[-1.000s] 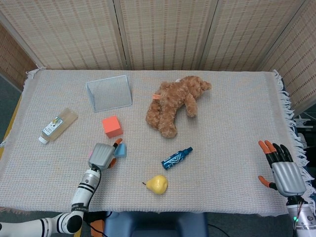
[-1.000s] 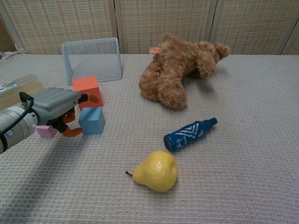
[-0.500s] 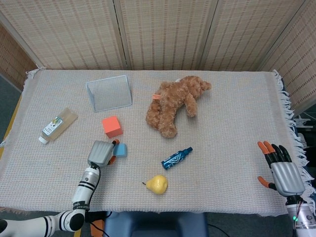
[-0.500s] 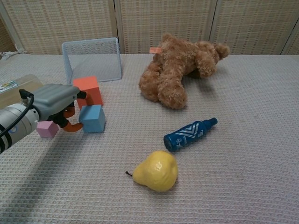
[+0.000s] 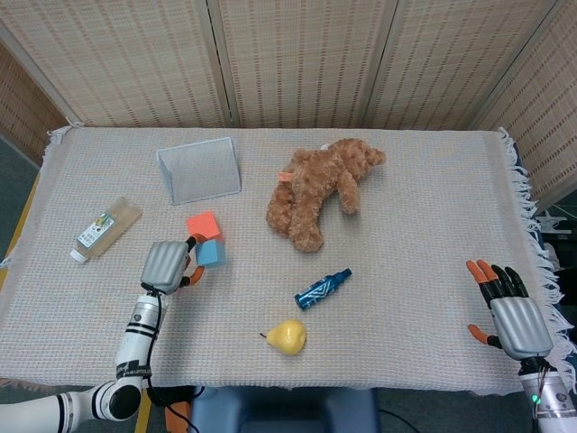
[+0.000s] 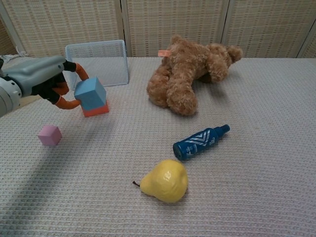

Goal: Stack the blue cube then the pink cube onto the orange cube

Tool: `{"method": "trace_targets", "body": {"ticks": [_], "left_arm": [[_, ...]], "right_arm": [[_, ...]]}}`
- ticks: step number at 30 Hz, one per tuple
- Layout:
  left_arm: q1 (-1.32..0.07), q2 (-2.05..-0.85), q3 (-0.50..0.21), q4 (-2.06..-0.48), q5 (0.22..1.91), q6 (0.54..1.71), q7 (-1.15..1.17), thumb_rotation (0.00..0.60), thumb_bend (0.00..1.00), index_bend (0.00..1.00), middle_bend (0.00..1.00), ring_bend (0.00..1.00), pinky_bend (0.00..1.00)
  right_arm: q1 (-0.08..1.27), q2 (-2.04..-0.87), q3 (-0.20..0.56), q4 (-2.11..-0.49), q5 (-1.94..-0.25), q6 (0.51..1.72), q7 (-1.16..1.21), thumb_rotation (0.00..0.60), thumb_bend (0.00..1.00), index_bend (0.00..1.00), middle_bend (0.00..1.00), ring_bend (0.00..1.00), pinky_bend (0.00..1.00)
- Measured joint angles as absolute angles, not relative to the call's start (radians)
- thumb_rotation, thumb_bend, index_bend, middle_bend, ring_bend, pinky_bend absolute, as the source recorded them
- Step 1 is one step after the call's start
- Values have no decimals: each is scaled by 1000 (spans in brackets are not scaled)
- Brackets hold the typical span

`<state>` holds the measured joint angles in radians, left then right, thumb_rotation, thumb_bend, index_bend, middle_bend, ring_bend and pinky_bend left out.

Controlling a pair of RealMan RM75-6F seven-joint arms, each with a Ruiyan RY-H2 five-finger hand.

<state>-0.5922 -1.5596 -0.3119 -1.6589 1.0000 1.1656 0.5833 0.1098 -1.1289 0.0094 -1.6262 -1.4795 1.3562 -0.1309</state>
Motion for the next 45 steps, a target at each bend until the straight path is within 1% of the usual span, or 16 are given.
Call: {"method": "trace_targets", "body": {"ticks": [4, 8, 12, 15, 20, 24, 32, 42, 45], "left_arm": [[-612, -1548, -338, -1664, 940, 1163, 609, 600, 358, 588, 1000, 1000, 1000], [-657, -1547, -380, -1651, 817, 1164, 678, 600, 356, 588, 1000, 1000, 1000], [-730, -1557, -407, -1615, 711, 1163, 759, 600, 357, 583, 1000, 1000, 1000], [-775, -1579, -412, -1561, 679, 1172, 811, 600, 357, 582, 1000, 1000, 1000], [-828, -1620, -408, -1486, 651, 1197, 855, 600, 357, 582, 1000, 1000, 1000], [-845, -1638, -386, -1449, 653, 1218, 866, 600, 357, 582, 1000, 1000, 1000], [-852, -1640, -361, -1430, 643, 1218, 866, 600, 357, 576, 1000, 1000, 1000], [-860, -1632, -345, -1414, 630, 1196, 853, 600, 357, 480, 1000, 1000, 1000], [-862, -1630, -342, -1409, 629, 1191, 846, 600, 357, 476, 1000, 1000, 1000]], "right_arm": [[112, -1128, 6, -1630, -1482, 1350, -134, 600, 89, 0, 0, 0, 0], [112, -1128, 5, -1633, -1481, 1350, -139, 600, 89, 0, 0, 0, 0], [111, -1126, 4, -1636, -1481, 1351, -137, 600, 89, 0, 0, 0, 0], [110, -1122, 4, -1638, -1482, 1353, -134, 600, 90, 0, 0, 0, 0], [109, -1116, 5, -1638, -1479, 1353, -127, 600, 90, 0, 0, 0, 0], [109, -1113, 5, -1638, -1477, 1351, -122, 600, 90, 0, 0, 0, 0], [108, -1112, 4, -1639, -1476, 1351, -124, 600, 90, 0, 0, 0, 0], [109, -1111, 2, -1643, -1474, 1347, -130, 600, 89, 0, 0, 0, 0], [110, -1111, 1, -1643, -1473, 1343, -131, 600, 90, 0, 0, 0, 0]]}}
